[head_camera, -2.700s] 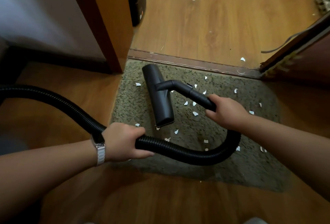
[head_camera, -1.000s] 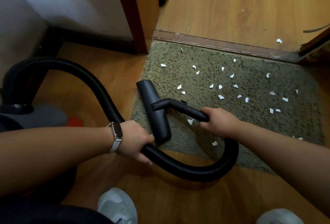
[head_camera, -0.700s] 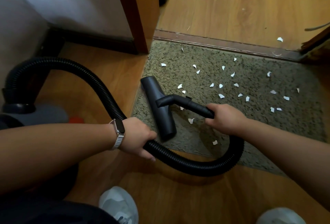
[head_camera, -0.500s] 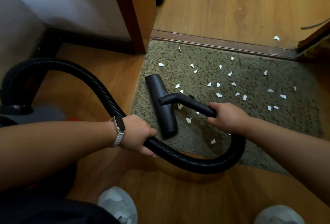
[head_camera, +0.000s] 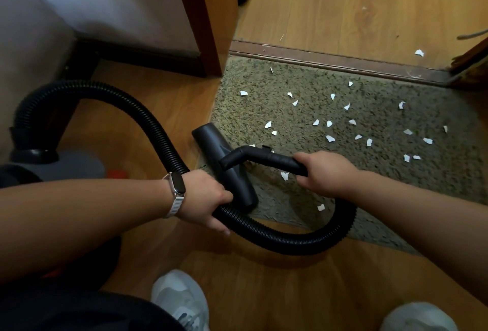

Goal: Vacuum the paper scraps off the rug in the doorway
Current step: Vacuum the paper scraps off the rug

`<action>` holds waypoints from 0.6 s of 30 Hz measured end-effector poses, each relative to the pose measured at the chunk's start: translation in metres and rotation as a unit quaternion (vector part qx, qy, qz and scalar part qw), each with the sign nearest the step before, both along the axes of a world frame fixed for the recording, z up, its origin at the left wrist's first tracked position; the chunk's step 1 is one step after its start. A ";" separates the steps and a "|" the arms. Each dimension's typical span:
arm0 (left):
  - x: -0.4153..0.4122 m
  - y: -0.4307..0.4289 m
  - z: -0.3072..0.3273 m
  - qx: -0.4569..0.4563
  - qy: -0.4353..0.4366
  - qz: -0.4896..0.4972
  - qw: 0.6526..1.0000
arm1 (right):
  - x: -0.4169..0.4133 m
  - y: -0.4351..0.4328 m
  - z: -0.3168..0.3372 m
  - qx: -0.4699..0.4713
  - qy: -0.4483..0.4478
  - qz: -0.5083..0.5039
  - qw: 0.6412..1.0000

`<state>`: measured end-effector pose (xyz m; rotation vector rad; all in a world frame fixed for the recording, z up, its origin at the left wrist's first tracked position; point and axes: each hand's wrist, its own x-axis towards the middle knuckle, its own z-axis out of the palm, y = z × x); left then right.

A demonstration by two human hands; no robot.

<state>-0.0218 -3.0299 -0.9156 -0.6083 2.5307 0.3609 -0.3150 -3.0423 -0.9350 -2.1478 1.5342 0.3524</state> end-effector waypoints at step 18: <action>0.010 0.001 -0.008 -0.001 0.016 -0.009 1.000 | 0.018 0.006 -0.001 -0.029 -0.006 0.133 0.991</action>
